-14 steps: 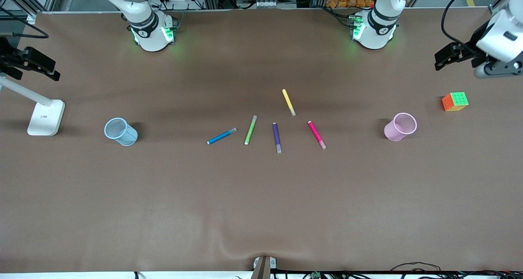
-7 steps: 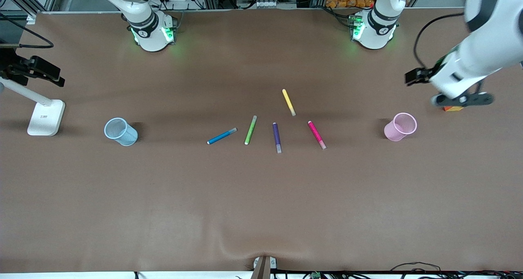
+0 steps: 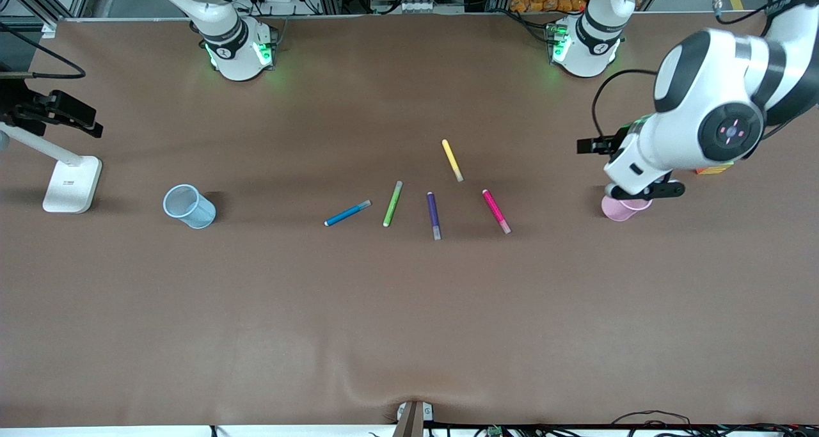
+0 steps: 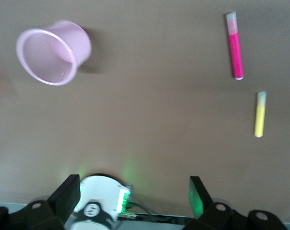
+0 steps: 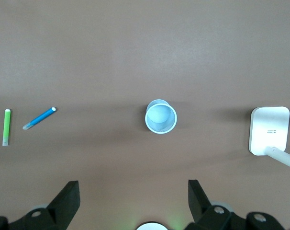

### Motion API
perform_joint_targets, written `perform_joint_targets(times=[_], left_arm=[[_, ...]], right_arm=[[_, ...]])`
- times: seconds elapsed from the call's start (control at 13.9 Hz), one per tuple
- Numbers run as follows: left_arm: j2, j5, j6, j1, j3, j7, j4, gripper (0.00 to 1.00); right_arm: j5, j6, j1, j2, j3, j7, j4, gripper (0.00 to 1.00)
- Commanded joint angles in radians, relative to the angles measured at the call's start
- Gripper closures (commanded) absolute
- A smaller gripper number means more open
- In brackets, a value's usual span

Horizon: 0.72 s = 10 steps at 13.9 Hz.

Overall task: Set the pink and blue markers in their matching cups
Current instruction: 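Move the left gripper over the pink marker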

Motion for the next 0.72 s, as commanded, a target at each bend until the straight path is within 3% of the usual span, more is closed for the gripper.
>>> perform_joint_targets(times=[0.0, 0.65], left_arm=[[0.076, -0.039, 0.046, -0.008, -0.007, -0.064, 0.021, 0.0], [0.268, -0.084, 0.302, -0.12, -0.01, -0.361, 0.024, 0.0]], right_arm=[[-0.001, 0.003, -0.018, 0.001, 0.011, -0.006, -0.001, 0.0], [-0.004, 0.0, -0.005, 0.021, -0.009, -0.006, -0.001, 0.0]])
